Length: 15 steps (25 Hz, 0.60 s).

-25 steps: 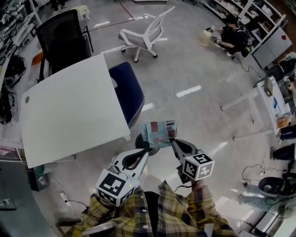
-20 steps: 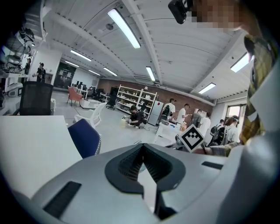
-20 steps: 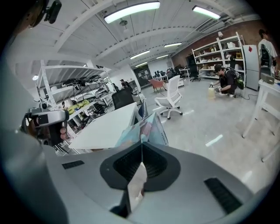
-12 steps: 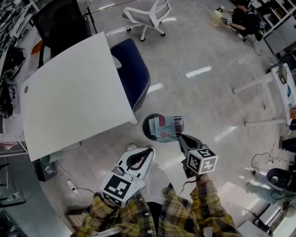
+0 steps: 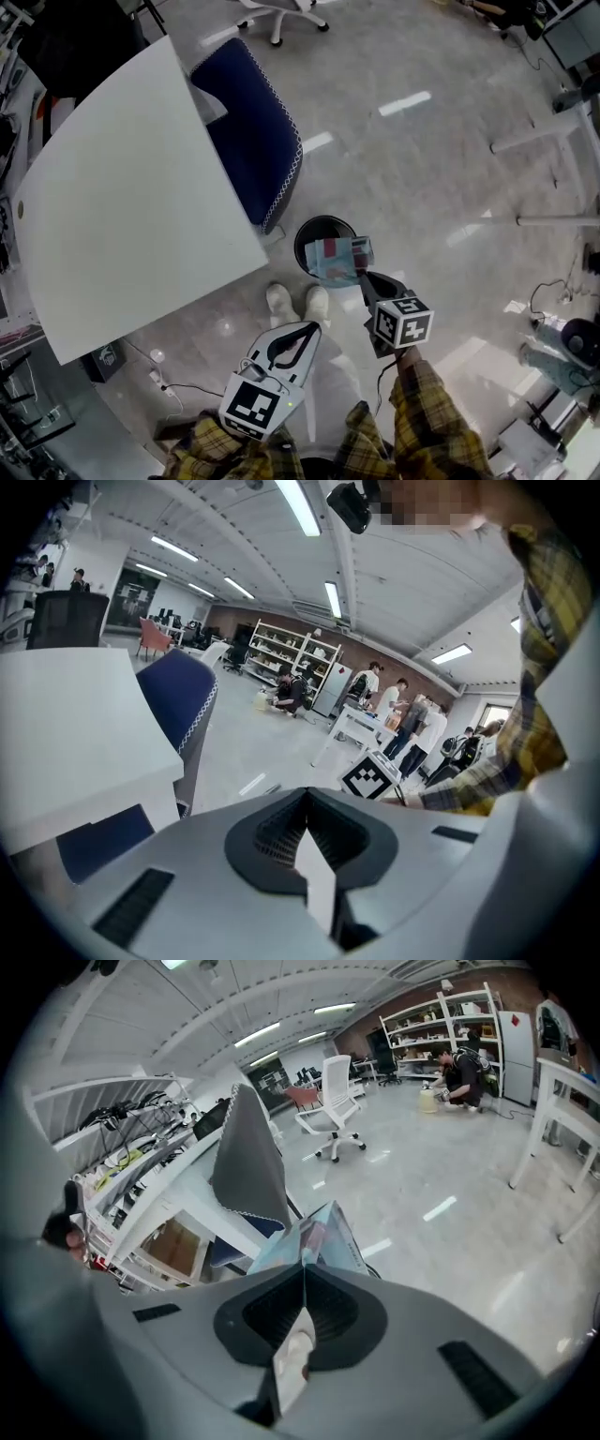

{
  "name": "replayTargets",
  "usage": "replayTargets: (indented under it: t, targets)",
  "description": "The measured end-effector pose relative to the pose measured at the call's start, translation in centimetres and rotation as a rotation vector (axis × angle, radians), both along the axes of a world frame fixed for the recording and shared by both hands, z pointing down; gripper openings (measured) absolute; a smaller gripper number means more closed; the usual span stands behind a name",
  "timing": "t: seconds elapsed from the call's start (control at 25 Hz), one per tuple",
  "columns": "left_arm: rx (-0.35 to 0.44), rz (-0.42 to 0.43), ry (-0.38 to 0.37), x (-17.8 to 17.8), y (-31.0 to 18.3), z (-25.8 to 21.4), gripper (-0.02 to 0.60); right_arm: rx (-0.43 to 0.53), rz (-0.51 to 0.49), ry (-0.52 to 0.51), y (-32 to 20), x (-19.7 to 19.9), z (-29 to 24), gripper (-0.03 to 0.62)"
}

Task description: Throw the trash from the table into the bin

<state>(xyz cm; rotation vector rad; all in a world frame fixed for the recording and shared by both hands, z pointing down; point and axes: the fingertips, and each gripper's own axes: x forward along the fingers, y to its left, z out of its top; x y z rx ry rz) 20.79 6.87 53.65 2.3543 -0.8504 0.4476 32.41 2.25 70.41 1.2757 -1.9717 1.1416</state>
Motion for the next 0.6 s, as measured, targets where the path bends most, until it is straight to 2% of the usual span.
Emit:
replayTargets:
  t: [0.24,0.4,0.6]
  targets:
    - [-0.102,-0.039,0.006,-0.4,-2.1,8.9,0.008,-0.020,0.042,-0.001,-1.6,-0.5,8.7,0.000]
    - [-0.140,-0.022,0.004,0.2,-2.2,13.8,0.008,-0.022,0.040,0.021,-2.4,-0.2,13.7,0.000]
    - [-0.150,-0.032,0.005,0.8,-2.0,19.3,0.008,-0.054,0.005,0.051,-1.4,0.3,19.9,0.000]
